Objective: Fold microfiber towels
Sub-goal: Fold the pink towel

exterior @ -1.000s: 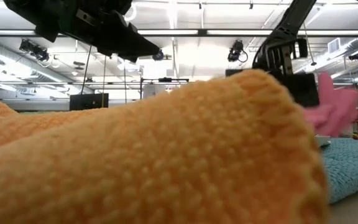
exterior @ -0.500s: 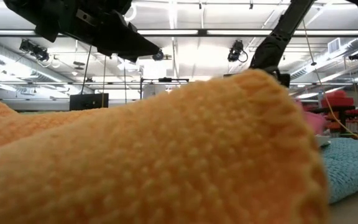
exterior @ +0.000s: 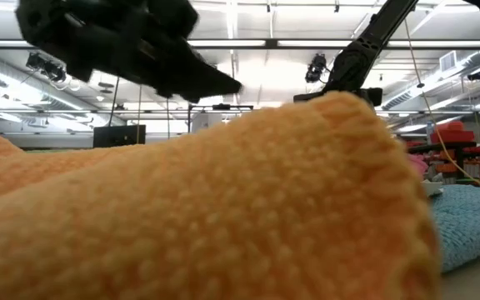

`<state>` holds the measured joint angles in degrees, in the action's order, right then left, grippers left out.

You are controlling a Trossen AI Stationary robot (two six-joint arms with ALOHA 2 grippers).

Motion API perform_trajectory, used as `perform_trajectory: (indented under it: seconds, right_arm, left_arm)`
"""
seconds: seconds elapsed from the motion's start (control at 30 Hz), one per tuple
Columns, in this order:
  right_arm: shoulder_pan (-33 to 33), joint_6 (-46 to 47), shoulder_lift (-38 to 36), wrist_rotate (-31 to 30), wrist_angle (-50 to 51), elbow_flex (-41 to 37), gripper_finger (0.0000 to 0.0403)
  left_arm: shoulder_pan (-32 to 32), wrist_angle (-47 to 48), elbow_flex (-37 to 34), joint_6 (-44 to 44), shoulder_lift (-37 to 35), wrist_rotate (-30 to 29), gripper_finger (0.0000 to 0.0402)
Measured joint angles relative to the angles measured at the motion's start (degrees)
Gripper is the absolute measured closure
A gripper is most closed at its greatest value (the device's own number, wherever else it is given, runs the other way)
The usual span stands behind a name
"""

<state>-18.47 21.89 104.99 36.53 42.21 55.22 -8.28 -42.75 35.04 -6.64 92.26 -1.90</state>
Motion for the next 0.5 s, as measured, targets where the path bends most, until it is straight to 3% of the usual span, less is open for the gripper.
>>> perform_trajectory:
  seconds: [0.2,0.5]
  right_arm:
    - [1.0,2.3,-0.1,-3.7,1.5,0.1,0.0361]
    - [2.2,3.1,-0.1,-6.1,2.2,1.7,0.0361]
  left_arm:
    - [0.2,-1.3,9.7,-0.6,12.3,-4.7,0.0359]
    - [0.2,11.3,26.7,-6.5,27.0,-5.5,0.0367]
